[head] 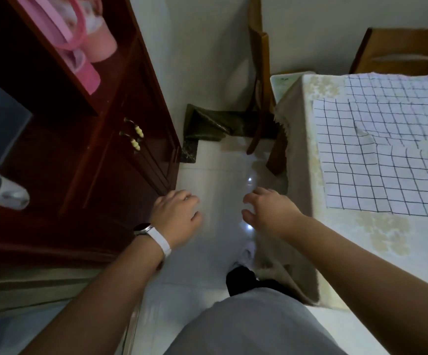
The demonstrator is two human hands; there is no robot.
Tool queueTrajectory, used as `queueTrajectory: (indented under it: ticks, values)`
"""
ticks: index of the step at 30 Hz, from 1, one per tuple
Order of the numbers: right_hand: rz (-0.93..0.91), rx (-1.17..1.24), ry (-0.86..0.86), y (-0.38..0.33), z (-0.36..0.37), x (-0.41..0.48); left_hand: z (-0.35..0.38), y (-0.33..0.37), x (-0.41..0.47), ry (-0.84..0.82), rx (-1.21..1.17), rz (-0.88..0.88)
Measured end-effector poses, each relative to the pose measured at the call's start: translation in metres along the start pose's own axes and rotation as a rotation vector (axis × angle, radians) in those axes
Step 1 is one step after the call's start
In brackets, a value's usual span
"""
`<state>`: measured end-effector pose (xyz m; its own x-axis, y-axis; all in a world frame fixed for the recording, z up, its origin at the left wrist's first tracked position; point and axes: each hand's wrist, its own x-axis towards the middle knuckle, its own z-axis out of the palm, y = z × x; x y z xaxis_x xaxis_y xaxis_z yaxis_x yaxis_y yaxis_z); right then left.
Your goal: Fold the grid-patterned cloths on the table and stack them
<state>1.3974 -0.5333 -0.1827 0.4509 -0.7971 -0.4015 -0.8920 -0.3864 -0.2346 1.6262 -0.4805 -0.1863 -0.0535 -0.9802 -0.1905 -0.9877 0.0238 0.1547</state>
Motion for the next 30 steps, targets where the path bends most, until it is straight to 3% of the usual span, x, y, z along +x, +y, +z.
queueTrajectory:
  ticks: [12, 30]
  values:
    - [0.094, 0.101, 0.043, 0.086, -0.062, 0.099, -0.051, 0.042, 0.180, -0.076, 0.112, 0.183]
    - [0.591, 0.248, 0.088, 0.195, -0.106, 0.127, -0.049, 0.140, 0.379, -0.190, 0.131, 0.678]
